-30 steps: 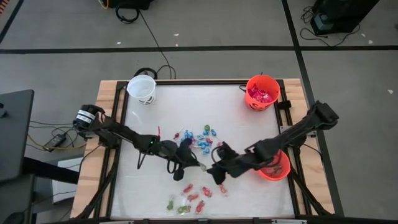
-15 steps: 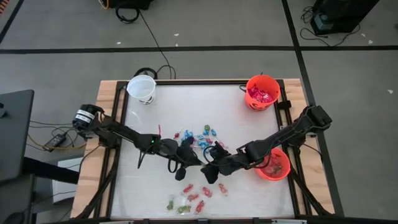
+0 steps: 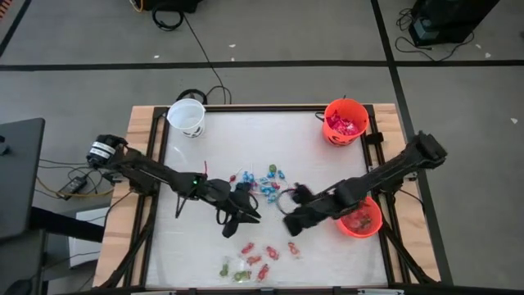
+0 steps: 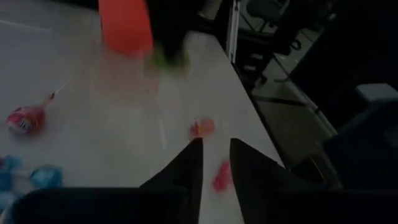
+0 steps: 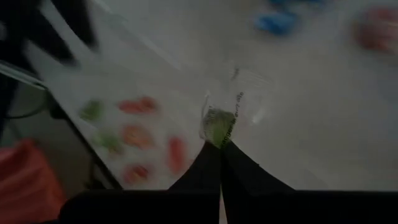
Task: Sort candy by brand, put in halloween buckets
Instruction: Put the green gummy into the bottom orange bucket
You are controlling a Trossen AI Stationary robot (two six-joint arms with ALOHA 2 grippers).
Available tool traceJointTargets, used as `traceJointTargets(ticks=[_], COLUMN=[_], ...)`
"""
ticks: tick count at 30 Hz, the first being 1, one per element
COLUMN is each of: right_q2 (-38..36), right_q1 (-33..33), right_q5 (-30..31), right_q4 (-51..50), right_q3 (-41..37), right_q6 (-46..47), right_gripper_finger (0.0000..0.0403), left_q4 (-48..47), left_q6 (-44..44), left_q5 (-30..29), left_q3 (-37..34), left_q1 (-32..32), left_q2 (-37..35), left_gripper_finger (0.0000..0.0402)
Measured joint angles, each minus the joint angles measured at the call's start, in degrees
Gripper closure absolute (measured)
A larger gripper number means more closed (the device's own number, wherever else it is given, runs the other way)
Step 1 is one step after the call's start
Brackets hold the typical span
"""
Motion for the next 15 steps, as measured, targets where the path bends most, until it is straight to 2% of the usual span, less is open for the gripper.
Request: traceJointTargets(ticks=[4,8,15], right_q2=[-8.2,-15.8,-19.1], right_q1=[3.1,7.1,13.5], right_q5=[0.4,0.4,-7.3], right_q4=[-14.5,-26.4,-42.5], right_q3=[0.0,0.1,0.1], right_q6=[6.5,14.0,23.4], right_gripper_finger=[0.04,0.04,0.0401], left_q4=[-1.8,-2.1,0.8], left_q6=[0.0,-3.8,-12.6], left_q5=[0.8,-0.7,-2.3], left_q3=[-3.8,-9.7,-18.6], left_q1=[0.0,0.0,-1.0], left_q2=[-6.3,-11.9,-19.2], left_gripper_finger=[0.0288,0.0285,0.0284])
